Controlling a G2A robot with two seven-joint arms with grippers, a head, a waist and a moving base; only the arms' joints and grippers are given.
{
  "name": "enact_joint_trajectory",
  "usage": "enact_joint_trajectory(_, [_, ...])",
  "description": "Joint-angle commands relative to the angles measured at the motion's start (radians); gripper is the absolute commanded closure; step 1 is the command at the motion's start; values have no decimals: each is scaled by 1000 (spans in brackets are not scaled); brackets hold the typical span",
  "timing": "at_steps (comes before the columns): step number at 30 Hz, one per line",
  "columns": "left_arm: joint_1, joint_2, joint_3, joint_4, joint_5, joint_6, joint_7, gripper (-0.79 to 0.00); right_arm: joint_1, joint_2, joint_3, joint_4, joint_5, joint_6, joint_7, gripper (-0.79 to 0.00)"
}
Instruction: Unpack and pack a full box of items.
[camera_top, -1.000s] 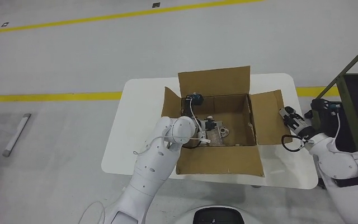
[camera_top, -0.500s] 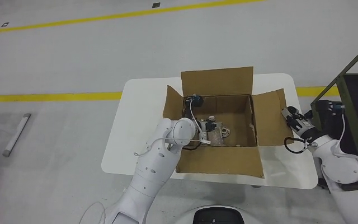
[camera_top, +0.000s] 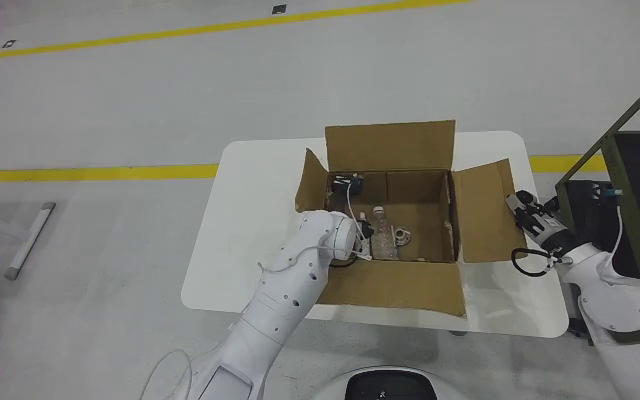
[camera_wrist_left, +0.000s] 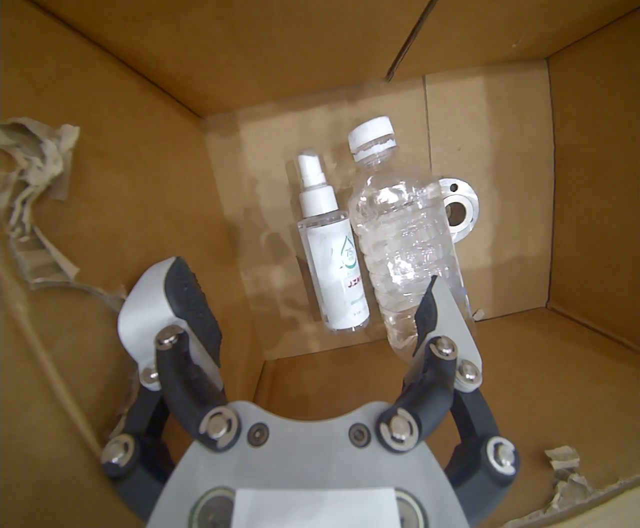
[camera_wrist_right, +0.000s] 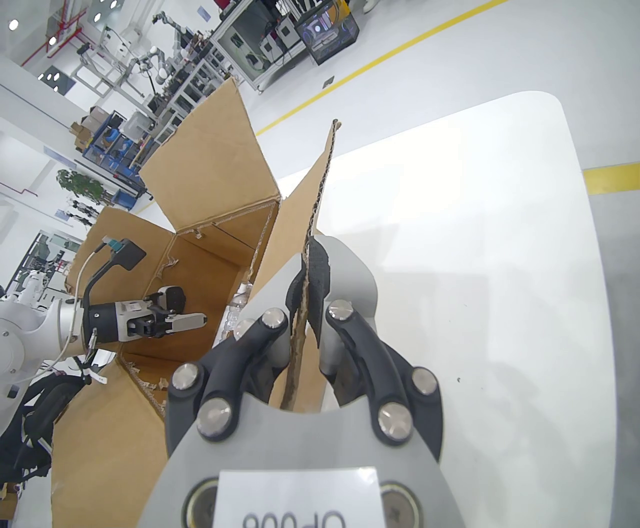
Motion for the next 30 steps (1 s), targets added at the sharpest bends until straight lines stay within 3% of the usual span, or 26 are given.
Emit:
enact_joint_trajectory(1, [-12, -9, 17, 15, 1, -2, 1, -785, -1, 0, 0, 0, -3, -1, 0, 0])
enact_joint_trajectory(14, [-62, -57, 83, 97, 4, -16, 6, -785, -26, 2, 7, -46, -14, -17, -1, 0])
enact_joint_trajectory(16, [-64, -63, 89, 108, 6, -17, 5, -720, -32, 2, 10, -52, -17, -17, -3, 0])
enact_joint_trajectory(23, [-72, -79, 101, 164, 26, -17, 20, -634, -43, 3, 20, -58, -16, -20, -8, 0])
enact_joint_trajectory(24, [-74, -81, 102, 167, 29, -18, 21, -576, -44, 3, 21, -57, -17, -20, -9, 0])
enact_joint_trajectory(30, [-79, -91, 101, 187, 39, -16, 20, -588, -47, 3, 23, -56, -17, -20, -11, 0])
